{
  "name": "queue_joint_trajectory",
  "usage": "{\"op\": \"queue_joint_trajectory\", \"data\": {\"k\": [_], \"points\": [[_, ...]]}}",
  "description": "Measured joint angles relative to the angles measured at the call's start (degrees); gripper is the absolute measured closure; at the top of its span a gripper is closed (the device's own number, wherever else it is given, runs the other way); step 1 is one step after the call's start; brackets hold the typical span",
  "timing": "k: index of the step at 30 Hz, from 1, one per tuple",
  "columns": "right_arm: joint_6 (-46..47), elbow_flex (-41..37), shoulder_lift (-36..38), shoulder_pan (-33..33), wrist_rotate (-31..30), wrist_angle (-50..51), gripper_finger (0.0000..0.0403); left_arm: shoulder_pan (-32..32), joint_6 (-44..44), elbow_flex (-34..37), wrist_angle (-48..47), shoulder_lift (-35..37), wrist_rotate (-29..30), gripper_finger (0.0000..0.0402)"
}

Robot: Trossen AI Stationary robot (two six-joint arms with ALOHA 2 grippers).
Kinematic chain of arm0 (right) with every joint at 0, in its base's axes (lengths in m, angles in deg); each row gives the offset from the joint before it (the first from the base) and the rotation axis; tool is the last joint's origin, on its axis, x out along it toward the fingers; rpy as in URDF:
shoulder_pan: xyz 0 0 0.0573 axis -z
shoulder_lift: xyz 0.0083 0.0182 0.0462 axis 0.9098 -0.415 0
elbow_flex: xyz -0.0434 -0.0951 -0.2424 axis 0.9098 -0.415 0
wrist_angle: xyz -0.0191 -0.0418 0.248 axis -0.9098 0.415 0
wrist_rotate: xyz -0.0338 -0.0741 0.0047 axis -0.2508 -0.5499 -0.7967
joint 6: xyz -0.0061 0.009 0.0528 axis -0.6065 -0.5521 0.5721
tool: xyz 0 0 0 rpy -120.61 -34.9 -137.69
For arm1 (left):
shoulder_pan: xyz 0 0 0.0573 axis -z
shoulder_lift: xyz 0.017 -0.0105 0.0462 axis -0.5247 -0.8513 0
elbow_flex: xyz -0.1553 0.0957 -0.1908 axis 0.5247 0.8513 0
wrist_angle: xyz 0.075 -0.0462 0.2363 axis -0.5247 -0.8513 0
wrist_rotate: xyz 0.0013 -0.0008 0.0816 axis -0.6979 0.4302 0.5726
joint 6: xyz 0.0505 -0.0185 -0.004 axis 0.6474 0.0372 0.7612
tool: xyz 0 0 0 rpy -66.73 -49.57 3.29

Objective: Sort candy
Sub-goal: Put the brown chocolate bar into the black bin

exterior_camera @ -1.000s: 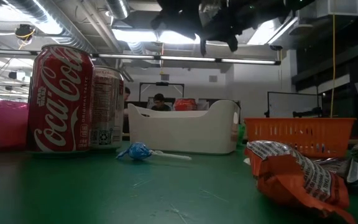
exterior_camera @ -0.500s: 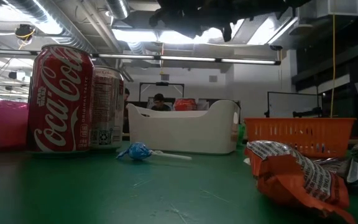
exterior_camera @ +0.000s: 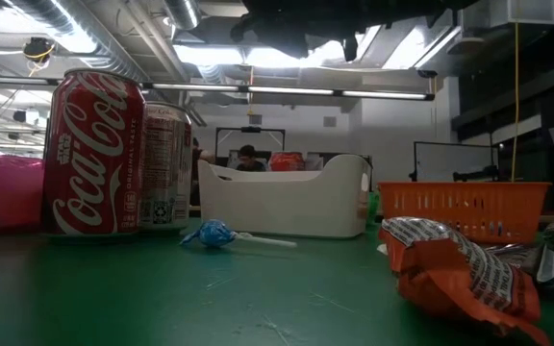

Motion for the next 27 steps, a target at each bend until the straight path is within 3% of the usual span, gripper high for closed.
{"op": "queue_joint_trajectory", "data": {"k": [5,11,19,27], "points": [[0.23,0.0,0.0,0.02,-0.1,0.31,0.031,0.0,0.17,0.0,-0.04,0.0,0.02,0.0394],[-0.25,0.0,-0.02,0.04,2.29,0.5,0.0304,0.07,0.24,0.0,-0.77,0.0,-0.18,0.0389],[-1.74,-0.02,-0.02,-0.02,4.23,0.96,0.0216,0.38,1.46,0.0,-3.12,0.32,-3.33,0.0396],[-3.07,-0.02,2.32,0.0,4.19,9.11,0.0161,3.83,-2.95,0.0,-18.1,5.27,-11.08,0.0396]]}}
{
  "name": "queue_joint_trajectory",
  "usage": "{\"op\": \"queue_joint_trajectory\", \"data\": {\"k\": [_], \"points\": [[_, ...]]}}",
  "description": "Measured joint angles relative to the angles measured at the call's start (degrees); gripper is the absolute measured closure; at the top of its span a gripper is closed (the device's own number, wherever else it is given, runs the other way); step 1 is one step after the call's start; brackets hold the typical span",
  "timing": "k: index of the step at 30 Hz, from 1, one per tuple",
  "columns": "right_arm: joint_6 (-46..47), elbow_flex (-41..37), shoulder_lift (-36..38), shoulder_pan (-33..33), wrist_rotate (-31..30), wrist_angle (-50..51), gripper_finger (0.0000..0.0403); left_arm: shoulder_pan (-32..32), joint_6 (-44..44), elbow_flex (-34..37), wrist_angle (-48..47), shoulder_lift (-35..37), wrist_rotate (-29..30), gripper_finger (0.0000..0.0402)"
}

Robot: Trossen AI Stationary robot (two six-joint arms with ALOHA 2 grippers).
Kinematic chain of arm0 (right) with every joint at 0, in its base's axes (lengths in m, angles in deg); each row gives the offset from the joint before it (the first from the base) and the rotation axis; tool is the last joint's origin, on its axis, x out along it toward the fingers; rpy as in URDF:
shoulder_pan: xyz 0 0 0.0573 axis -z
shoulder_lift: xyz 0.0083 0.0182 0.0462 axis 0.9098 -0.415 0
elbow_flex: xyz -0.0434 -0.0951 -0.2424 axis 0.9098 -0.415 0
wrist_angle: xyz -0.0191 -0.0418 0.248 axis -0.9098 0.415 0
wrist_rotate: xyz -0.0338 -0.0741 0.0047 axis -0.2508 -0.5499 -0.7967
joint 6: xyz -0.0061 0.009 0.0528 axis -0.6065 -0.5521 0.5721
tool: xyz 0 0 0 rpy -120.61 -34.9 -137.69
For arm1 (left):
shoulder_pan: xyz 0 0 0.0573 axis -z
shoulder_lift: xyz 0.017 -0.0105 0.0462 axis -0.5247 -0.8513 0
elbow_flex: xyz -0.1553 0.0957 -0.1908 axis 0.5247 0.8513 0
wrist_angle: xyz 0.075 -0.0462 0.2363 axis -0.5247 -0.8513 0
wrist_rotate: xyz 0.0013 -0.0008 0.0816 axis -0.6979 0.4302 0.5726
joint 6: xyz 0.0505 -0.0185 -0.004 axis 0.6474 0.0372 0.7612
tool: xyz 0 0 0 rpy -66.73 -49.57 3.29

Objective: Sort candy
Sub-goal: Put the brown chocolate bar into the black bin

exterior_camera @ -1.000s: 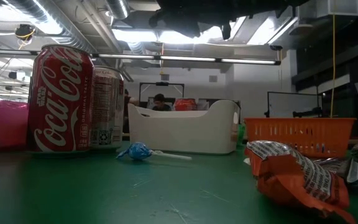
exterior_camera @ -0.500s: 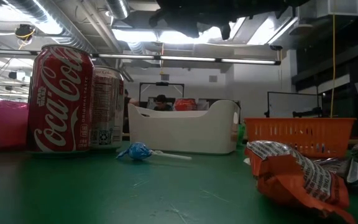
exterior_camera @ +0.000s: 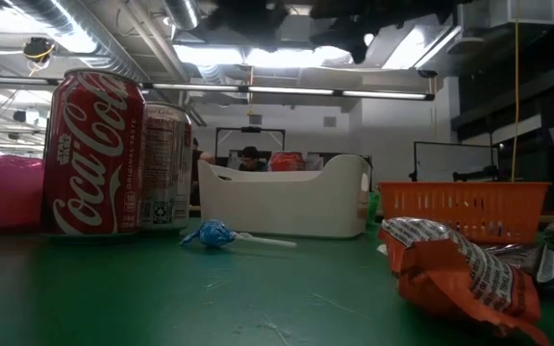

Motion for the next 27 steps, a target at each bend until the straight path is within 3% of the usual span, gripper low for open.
{"op": "queue_joint_trajectory", "data": {"k": [6,13,20,27], "points": [[-0.22,0.0,1.64,0.0,-0.05,8.08,0.0158,5.37,-13.11,0.0,-19.35,2.82,-12.16,0.0396],[-0.24,0.0,1.57,-0.02,0.11,17.02,0.0157,16.75,-31.79,0.02,-34.56,1.96,-18.55,0.0396],[-0.25,0.0,1.55,-0.81,1.54,20.77,0.0157,29.99,-51.95,0.02,-37.5,1.97,-19.19,0.0396],[-1.3,0.0,1.45,-8.26,-0.2,20.55,0.0157,41.5,-71.44,0.02,-37.92,1.1,-16.24,0.0396]]}}
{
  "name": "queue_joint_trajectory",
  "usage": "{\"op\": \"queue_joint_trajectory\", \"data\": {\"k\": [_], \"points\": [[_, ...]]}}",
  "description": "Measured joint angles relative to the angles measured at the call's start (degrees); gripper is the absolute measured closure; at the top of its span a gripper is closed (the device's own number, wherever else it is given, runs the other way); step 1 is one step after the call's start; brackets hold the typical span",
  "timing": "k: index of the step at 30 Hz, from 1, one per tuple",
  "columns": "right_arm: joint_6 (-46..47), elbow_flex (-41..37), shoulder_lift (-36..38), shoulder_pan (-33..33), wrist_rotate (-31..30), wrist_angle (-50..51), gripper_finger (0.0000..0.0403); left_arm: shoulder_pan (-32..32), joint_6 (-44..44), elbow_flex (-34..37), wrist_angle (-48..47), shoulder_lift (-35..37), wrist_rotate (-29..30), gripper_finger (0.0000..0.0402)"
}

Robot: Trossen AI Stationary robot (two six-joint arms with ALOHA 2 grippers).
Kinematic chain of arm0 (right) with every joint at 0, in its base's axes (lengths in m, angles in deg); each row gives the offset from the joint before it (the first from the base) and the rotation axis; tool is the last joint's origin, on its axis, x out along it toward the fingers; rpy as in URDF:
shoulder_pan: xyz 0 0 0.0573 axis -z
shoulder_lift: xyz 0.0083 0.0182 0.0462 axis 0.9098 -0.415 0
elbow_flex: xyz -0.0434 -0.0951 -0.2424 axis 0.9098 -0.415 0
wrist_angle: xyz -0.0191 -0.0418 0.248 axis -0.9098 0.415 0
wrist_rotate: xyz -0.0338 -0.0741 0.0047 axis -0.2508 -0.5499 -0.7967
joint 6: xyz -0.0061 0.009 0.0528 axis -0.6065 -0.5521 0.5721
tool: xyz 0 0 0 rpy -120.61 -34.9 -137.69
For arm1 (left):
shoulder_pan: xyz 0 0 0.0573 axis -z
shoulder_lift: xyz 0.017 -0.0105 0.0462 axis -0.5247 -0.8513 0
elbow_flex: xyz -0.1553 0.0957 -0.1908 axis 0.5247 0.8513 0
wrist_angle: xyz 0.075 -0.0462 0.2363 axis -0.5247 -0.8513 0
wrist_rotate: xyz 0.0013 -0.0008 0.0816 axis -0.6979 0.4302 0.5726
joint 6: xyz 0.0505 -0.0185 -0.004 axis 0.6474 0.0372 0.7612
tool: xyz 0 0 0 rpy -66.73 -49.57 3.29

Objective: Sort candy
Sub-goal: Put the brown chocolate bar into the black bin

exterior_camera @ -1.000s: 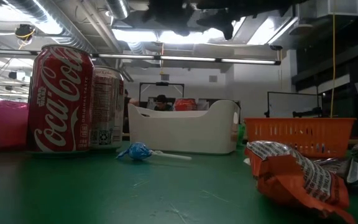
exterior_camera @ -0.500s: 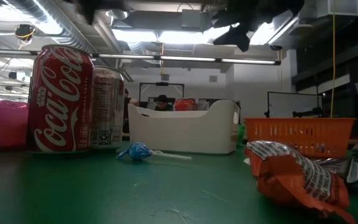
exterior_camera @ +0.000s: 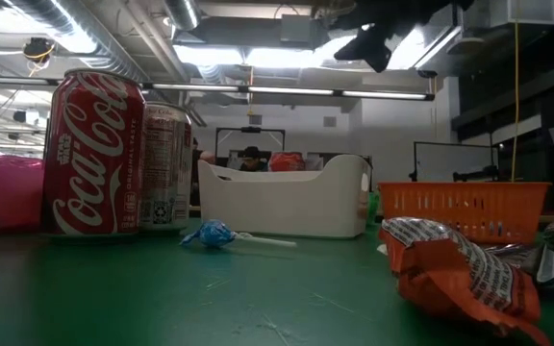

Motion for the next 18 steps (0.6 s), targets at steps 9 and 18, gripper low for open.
{"op": "queue_joint_trajectory", "data": {"k": [9,18], "points": [[0.09,-0.2,-3.18,-14.5,-12.6,-1.07,0.0157,8.31,-5.27,0.0,-2.92,-3.86,0.56,0.0394],[1.1,-0.24,-11.99,-25.3,-22.85,-3.31,0.0157,11.41,-5.06,0.0,-3.99,-7.21,0.56,0.034]]}}
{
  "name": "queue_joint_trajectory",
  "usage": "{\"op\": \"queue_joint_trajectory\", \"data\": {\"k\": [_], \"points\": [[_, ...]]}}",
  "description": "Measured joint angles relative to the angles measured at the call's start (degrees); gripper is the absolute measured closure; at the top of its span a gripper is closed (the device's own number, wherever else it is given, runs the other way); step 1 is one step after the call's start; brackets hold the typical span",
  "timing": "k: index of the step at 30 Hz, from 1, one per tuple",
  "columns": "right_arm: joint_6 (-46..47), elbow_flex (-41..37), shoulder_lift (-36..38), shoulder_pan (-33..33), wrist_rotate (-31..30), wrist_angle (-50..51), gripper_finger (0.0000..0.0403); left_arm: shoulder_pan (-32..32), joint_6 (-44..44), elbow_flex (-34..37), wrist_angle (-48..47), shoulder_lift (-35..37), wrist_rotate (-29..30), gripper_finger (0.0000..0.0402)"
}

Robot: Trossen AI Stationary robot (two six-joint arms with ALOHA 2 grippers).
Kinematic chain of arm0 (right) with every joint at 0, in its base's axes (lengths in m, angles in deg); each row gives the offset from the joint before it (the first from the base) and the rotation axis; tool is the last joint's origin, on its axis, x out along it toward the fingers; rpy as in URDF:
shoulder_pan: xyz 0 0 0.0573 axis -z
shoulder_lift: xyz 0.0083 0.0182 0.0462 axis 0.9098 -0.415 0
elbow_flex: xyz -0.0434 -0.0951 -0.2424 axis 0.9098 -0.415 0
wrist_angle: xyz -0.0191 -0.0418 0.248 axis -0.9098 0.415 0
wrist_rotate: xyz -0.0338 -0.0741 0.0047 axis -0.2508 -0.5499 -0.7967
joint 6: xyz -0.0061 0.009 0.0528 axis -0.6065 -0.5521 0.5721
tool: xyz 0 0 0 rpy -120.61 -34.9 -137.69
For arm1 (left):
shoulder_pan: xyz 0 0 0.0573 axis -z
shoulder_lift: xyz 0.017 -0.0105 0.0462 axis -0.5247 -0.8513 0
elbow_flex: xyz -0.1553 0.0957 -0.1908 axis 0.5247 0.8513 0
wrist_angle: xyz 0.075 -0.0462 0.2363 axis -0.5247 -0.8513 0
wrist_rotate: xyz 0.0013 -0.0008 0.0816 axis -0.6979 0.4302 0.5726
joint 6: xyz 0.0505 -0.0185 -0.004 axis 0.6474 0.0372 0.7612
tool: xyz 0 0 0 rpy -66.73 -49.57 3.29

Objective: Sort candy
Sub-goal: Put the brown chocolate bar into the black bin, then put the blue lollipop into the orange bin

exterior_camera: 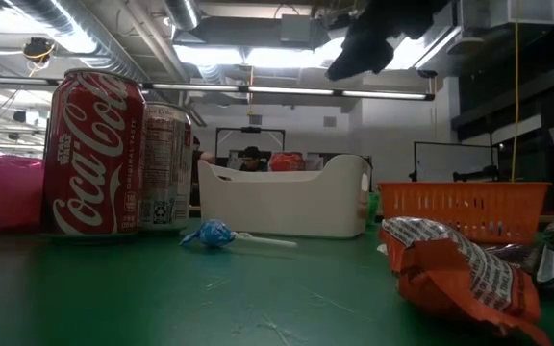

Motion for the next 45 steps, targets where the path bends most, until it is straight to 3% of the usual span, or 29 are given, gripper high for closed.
{"op": "queue_joint_trajectory", "data": {"k": [11,25,31,45], "points": [[0.79,-0.02,-11.08,-4.81,-2.29,-8.56,0.0157,0.0,-0.33,0.0,0.14,-3.3,-0.28,0.0273],[5.53,0.0,-20.3,-4.71,-2.5,-14.05,0.0157,-1.6,0.02,0.0,0.86,-3.3,3.66,0.0273],[6.88,0.12,-23.35,-4.88,-2.63,-21.35,0.0157,-2.21,0.06,0.0,0.97,-3.3,3.82,0.0273],[6.84,0.06,-23.8,-5.82,-4.34,-25.49,0.0157,-2.32,0.09,0.0,1.03,-3.28,6.67,0.0273]]}}
